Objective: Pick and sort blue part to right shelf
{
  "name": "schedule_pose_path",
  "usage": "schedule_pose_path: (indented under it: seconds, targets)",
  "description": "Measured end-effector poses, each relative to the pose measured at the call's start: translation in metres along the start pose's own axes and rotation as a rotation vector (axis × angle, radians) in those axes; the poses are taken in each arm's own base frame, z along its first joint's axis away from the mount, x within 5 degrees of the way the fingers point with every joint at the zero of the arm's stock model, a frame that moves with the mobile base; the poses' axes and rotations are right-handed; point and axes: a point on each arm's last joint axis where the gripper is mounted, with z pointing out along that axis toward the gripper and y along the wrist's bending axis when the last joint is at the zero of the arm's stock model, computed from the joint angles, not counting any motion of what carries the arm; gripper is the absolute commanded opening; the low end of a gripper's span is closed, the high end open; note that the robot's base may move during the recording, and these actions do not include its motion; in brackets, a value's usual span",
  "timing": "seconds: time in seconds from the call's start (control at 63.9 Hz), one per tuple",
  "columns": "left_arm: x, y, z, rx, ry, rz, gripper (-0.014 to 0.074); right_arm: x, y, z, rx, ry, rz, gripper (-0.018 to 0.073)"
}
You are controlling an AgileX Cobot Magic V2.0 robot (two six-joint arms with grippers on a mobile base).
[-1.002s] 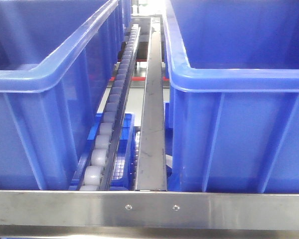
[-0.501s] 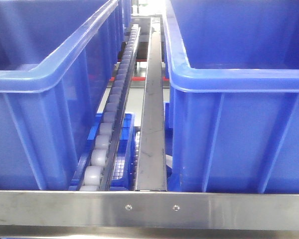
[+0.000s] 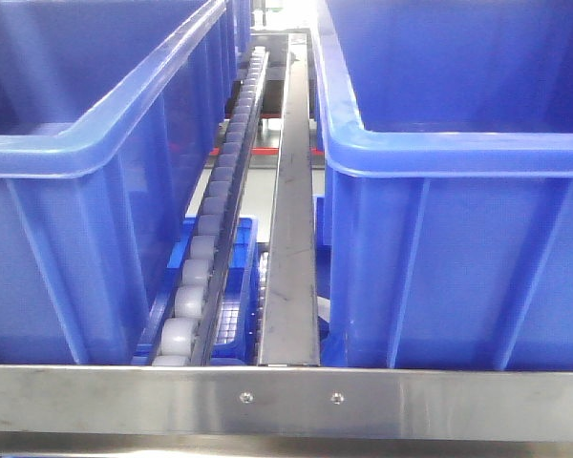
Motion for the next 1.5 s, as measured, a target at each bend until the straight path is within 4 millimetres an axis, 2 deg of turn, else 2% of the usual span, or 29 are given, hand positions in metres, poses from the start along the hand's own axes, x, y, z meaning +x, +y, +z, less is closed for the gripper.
schedule_pose_path:
  seconds: [0.407,0.564,0.657,0.908,1.08,1.237,1.503]
  targets:
    - [0.001,0.0,0.0,-0.002,0.005,0.009,0.0124,0.0,0.0,0.0,0.0,0.002,0.0,0.0064]
    - [0.014,0.003,0.001,-0.027,0.042,0.18,0.0124,0.0,0.0,0.0,0.0,0.004,0.0,0.0064]
    - [0.024,0.002,-0.001,-0.005,0.049,0.223,0.0124,0.001,0.0,0.0,0.0,0.006,0.0,0.0064]
    - [0.047,-0.002,-0.01,0.085,-0.068,0.202,0.0124,0.001,0.0,0.0,0.0,0.006,0.0,0.0064]
    - [0.069,-0.003,-0.008,0.104,-0.055,0.128,0.0124,0.001,0.0,0.0,0.001,0.006,0.0,0.0064]
    - [0.064,-0.002,-0.01,0.1,-0.118,0.077,0.0124,0.001,0.0,0.0,0.001,0.006,0.0,0.0064]
    - [0.064,-0.002,-0.01,0.102,-0.113,0.052,0.0124,0.001,0.0,0.0,0.001,0.006,0.0,0.0064]
